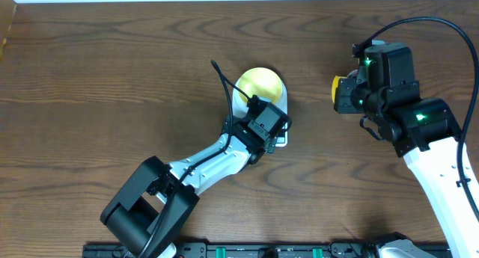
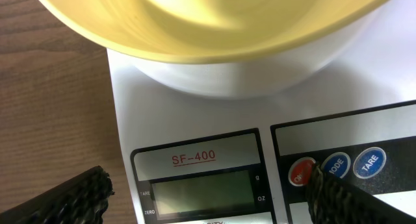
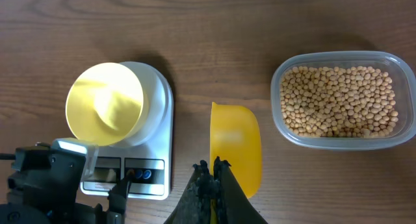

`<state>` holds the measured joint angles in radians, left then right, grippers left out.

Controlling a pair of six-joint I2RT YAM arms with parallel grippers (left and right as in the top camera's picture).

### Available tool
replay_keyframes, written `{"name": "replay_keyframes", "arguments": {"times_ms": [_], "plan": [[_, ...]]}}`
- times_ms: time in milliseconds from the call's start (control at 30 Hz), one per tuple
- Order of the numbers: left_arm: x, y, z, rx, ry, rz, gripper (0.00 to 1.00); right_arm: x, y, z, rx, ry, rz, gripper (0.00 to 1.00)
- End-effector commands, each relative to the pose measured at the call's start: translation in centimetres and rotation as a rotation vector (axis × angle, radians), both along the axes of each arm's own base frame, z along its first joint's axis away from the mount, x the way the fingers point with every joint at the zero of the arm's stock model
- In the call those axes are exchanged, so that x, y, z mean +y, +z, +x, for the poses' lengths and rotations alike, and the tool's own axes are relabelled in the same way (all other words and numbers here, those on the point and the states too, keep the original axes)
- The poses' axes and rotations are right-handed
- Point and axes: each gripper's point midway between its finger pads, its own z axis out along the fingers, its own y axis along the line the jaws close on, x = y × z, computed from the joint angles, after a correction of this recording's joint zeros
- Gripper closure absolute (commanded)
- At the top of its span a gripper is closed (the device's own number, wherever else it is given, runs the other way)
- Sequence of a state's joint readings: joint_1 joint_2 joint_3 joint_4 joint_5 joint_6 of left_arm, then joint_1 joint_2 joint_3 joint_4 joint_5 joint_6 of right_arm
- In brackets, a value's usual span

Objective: Scoop item into bowl and weigh 50g on scale

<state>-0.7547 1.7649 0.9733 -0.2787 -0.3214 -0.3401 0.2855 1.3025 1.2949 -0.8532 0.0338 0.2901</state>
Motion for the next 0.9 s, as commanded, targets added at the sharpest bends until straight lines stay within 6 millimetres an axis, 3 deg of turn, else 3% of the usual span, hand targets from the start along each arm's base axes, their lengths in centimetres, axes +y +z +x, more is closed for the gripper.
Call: {"name": "replay_keyframes", "arguments": {"times_ms": [0,867], "plan": [[0.5,-0.4,0.1,-0.012,0.006,0.037,0.02,-0.02,0.75,0.17,-0.018,0.012,-0.005,0.99],[0.47,-0.66,0.26,-0.016,0.008,0.04,0.02,-0.08,0.57,-0.03,-0.007,0.012,-0.008,0.99]]}}
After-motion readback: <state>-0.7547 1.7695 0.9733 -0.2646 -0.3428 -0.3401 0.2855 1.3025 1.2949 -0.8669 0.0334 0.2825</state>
